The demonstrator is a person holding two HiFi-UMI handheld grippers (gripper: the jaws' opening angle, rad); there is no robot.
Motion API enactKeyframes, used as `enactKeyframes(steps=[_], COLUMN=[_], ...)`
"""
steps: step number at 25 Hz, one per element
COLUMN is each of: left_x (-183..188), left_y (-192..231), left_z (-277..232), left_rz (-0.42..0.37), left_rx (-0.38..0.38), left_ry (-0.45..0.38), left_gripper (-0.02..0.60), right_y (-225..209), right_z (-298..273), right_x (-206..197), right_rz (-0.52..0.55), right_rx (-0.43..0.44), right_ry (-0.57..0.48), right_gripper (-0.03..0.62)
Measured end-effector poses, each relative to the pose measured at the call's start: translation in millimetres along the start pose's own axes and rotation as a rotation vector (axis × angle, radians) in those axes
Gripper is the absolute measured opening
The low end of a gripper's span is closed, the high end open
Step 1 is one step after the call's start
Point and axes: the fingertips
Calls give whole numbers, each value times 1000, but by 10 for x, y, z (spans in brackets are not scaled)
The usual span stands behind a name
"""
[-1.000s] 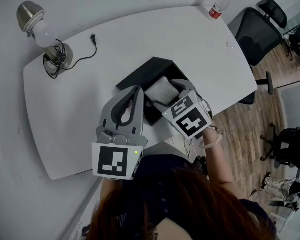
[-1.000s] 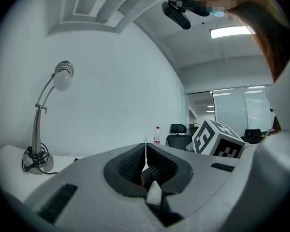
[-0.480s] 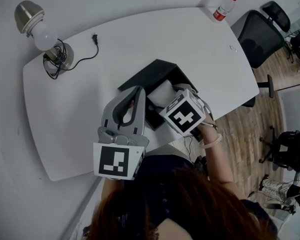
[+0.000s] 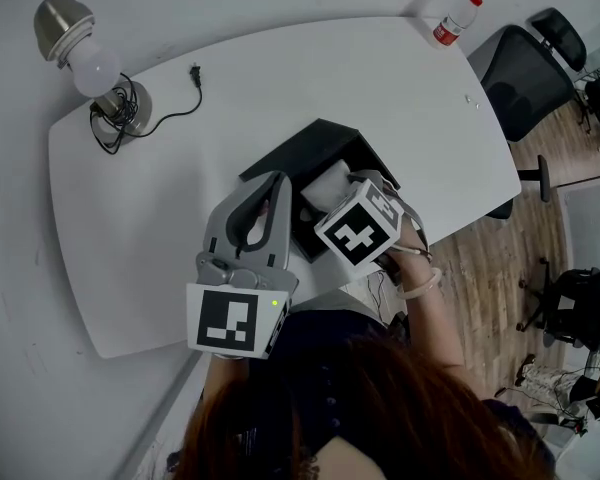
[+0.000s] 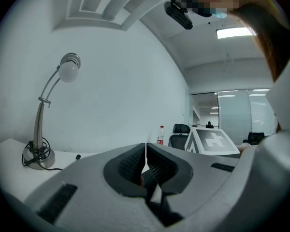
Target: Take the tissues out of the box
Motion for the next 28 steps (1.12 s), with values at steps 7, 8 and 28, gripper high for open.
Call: enactKeyframes(steps=[7,8,28], left_x=[9,9,73], left_y=[-9,-6,-117], left_z=[45,53,389], left_rz=[-15,-28,-71], left_rx=[4,3,13], left_ry=[-9,-14,-45], left_gripper=[26,26,26], right_y=[-53,-47,23], right_z=[60,69,429], right_x=[18,27,132], right_rz=[27,28,62], right_rx=[-20,-21,-128], right_ry=[-14,-20,-242], right_gripper=[298,295,287])
Point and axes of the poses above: the fingertips, and each gripper's own axes: z backward along the fingers, y to its left, x out of its top, and after that the axes turned 9 degrees about x, right-handed
